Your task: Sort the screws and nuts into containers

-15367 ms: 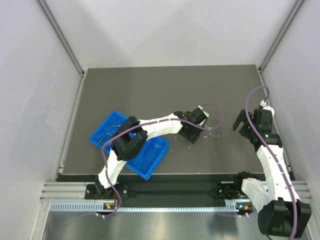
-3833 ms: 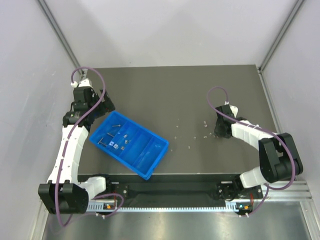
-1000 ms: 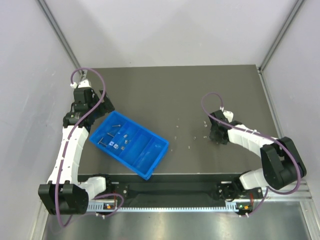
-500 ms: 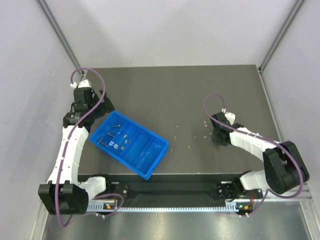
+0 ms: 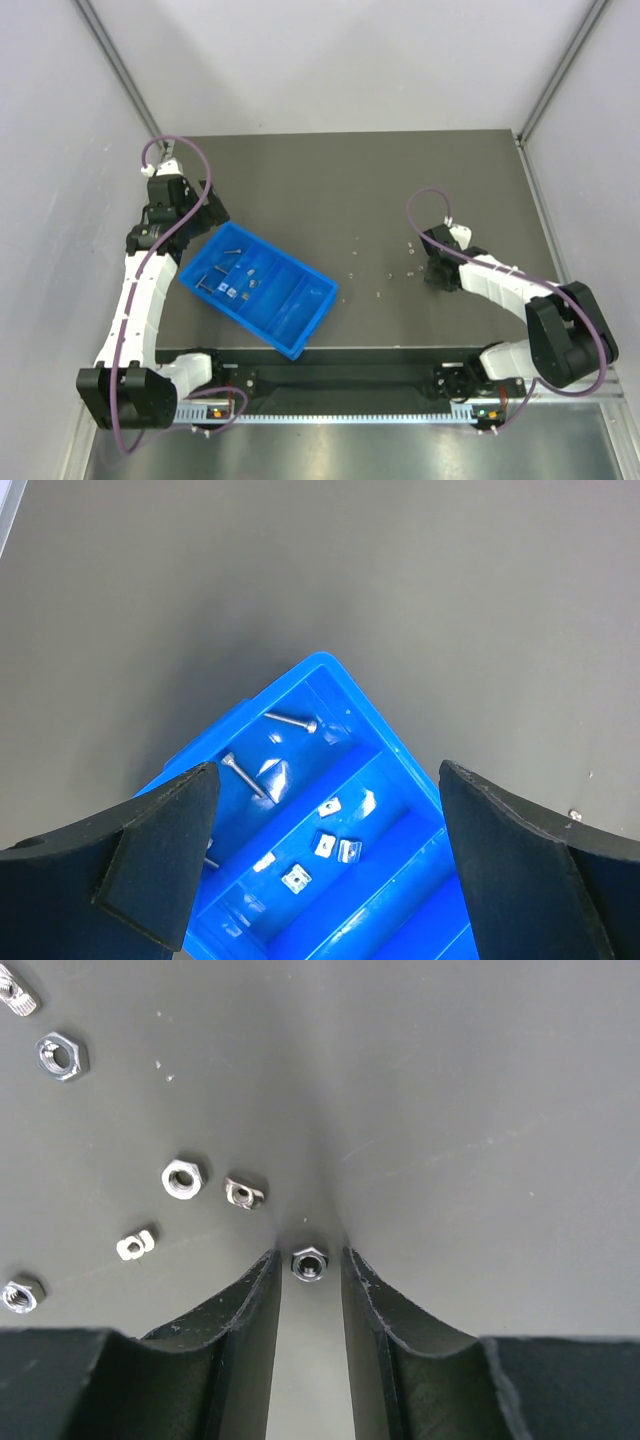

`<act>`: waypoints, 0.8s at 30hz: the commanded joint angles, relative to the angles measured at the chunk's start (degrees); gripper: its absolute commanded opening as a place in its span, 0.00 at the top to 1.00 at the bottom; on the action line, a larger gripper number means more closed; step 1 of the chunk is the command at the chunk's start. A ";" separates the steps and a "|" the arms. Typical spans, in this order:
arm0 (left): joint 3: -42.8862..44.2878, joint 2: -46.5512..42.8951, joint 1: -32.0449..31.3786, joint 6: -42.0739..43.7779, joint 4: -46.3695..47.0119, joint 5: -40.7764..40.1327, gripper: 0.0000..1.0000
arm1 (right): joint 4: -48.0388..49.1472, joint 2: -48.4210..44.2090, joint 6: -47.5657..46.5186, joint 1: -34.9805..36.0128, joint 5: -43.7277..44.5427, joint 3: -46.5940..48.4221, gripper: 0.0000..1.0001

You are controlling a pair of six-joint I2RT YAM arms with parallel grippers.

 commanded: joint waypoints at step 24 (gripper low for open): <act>1.16 0.26 -0.18 -0.24 1.95 -0.16 0.05 | -2.56 -0.19 2.90 -0.83 -3.86 -2.65 0.88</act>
